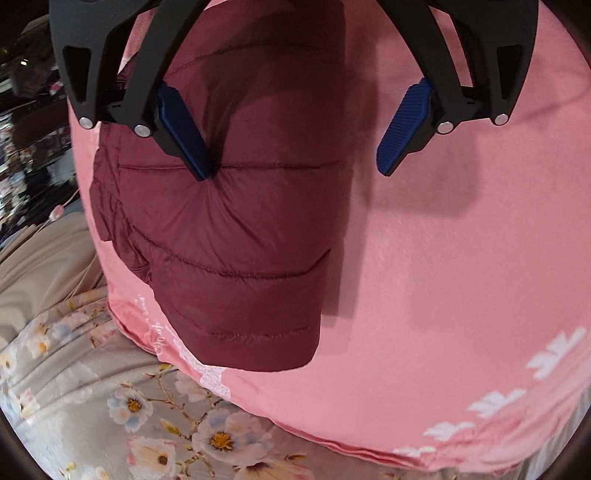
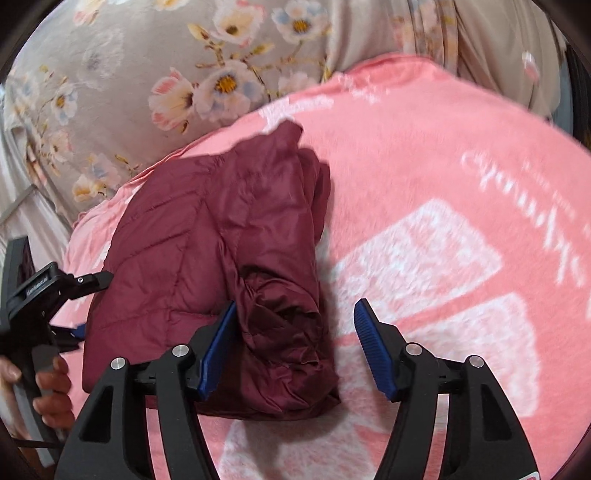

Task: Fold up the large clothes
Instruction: 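Grasp the jacket bundle with the left gripper while the right gripper holds its edge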

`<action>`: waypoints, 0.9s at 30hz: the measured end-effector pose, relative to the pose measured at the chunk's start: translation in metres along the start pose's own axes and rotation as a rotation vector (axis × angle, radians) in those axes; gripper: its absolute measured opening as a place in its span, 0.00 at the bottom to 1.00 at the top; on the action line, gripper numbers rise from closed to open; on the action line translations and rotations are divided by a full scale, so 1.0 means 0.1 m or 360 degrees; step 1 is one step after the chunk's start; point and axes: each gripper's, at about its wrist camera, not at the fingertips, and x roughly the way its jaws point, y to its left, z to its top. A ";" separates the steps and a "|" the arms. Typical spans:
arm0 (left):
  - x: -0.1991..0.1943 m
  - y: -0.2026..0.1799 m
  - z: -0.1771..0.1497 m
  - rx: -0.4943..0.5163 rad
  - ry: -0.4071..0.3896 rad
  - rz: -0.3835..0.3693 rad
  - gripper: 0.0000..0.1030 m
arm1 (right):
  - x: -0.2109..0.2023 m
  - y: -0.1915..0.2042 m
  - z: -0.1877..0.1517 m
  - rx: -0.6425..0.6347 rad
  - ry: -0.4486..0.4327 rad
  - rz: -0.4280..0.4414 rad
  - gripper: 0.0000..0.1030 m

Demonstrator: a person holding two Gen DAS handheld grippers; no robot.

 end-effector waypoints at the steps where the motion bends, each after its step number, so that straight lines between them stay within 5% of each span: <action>1: 0.03 0.01 -0.02 -0.0018 0.0020 -0.0047 0.90 | 0.03 -0.02 -0.02 0.0024 0.0015 0.0016 0.64; 10: 0.39 0.14 -0.14 -0.0234 0.0245 -0.0439 0.92 | 0.27 -0.07 -0.04 0.0146 0.0101 0.0144 0.70; 12: 0.37 0.09 -0.13 -0.0189 0.0251 -0.0436 0.90 | 0.31 -0.05 -0.02 0.0143 0.0121 0.0171 0.63; 15: 0.32 -0.01 -0.10 -0.0112 0.0230 -0.0413 0.79 | 0.34 -0.01 0.01 0.0166 0.0148 0.0232 0.47; 19: 0.18 -0.10 -0.04 -0.0025 0.0184 -0.0443 0.48 | 0.18 0.19 0.05 0.0073 0.0071 0.0216 0.19; 22: -0.04 -0.23 0.00 0.0095 0.0113 -0.0462 0.35 | -0.06 0.42 0.09 -0.0021 -0.0028 0.0207 0.16; 27: -0.63 -0.31 0.07 0.0244 -0.0071 -0.0543 0.31 | -0.61 0.87 0.19 -0.0195 -0.0273 0.0220 0.15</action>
